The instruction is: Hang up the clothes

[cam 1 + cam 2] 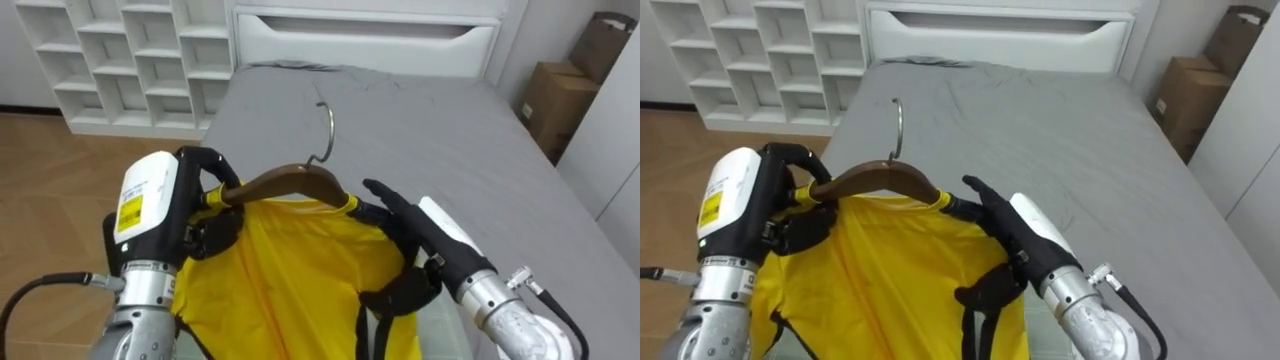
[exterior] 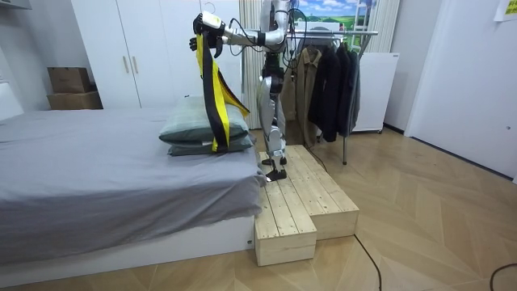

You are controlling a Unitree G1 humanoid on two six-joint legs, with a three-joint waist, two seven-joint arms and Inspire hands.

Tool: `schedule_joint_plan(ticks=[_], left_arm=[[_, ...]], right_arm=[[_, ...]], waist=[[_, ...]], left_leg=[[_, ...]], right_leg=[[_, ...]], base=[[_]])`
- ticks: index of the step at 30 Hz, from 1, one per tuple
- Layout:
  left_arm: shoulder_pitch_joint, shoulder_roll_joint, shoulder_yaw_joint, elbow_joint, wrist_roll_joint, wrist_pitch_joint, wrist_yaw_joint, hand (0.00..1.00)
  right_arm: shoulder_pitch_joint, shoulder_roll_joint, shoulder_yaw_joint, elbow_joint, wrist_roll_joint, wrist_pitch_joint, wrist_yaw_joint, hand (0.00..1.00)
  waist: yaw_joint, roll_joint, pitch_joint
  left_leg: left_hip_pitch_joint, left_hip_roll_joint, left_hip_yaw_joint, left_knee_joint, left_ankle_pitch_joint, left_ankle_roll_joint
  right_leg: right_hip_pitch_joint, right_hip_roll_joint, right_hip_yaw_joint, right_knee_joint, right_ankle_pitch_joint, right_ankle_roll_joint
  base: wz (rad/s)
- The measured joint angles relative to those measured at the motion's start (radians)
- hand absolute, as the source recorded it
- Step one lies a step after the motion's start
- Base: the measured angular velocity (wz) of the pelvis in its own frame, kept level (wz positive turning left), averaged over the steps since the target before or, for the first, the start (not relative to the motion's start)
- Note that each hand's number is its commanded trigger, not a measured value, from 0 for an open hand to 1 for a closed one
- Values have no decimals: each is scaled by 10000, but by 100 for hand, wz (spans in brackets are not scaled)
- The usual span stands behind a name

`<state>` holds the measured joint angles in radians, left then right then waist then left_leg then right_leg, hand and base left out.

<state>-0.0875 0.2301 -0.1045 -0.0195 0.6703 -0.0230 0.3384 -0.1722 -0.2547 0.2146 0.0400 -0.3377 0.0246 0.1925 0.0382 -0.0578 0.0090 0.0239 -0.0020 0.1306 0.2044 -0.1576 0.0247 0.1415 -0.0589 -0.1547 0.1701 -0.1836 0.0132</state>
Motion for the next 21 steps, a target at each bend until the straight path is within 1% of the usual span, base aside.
schedule_joint_plan(ticks=[6, 9, 10, 11, 14, 18, 21], left_arm=[[0, -153, -28, 0, 137, 48, -90, 100], [-2, -241, -231, 0, 410, 95, -265, 100], [-2, -292, -285, 0, 424, 99, -355, 100], [-2, -350, -329, 0, 438, 114, -437, 100], [-5, -446, -428, 0, 505, 132, -650, 100], [-7, -453, -568, 0, 486, 172, -786, 100], [-20, -479, -570, -5, 488, 172, -1037, 100]], right_arm=[[-229, 225, 0, 0, -262, -1, 82, 0], [-276, 283, 0, 4, -347, -1, 99, 0], [-338, 342, 0, 18, -414, -1, 121, 0], [-455, 419, -1, 64, -484, -1, 142, 0], [-755, 477, -1, 197, -585, -8, 143, 0], [-1152, 473, -11, 535, -642, -5, 143, 0], [-1673, 473, -12, 604, -634, -6, 145, 0]], waist=[[6, -47, 21], [-1, -59, 28], [6, -80, 44], [0, -104, 63], [-21, -180, 112], [-10, -192, 111], [-24, -202, 106]], left_leg=[[-2, -17, -74, 11, 2, 3], [-48, -51, -182, 17, 2, 4], [-54, -60, -207, 15, 3, 6], [-56, -63, -215, 16, 4, 6], [-73, -70, -242, 16, 3, 6], [-126, -103, -294, 15, 5, 10], [-151, -105, -347, 11, 6, 11]], right_leg=[[46, -9, -109, -8, 0, 0], [32, -23, -148, -12, -1, 1], [31, -30, -164, -13, -3, 4], [32, -32, -168, -16, -3, 5], [31, -35, -202, -27, -4, 6], [-4, -66, -249, -27, -17, 28], [-10, -61, -297, -30, -18, 30]], base=[[5], [6], [3], [0], [1], [4], [5]])
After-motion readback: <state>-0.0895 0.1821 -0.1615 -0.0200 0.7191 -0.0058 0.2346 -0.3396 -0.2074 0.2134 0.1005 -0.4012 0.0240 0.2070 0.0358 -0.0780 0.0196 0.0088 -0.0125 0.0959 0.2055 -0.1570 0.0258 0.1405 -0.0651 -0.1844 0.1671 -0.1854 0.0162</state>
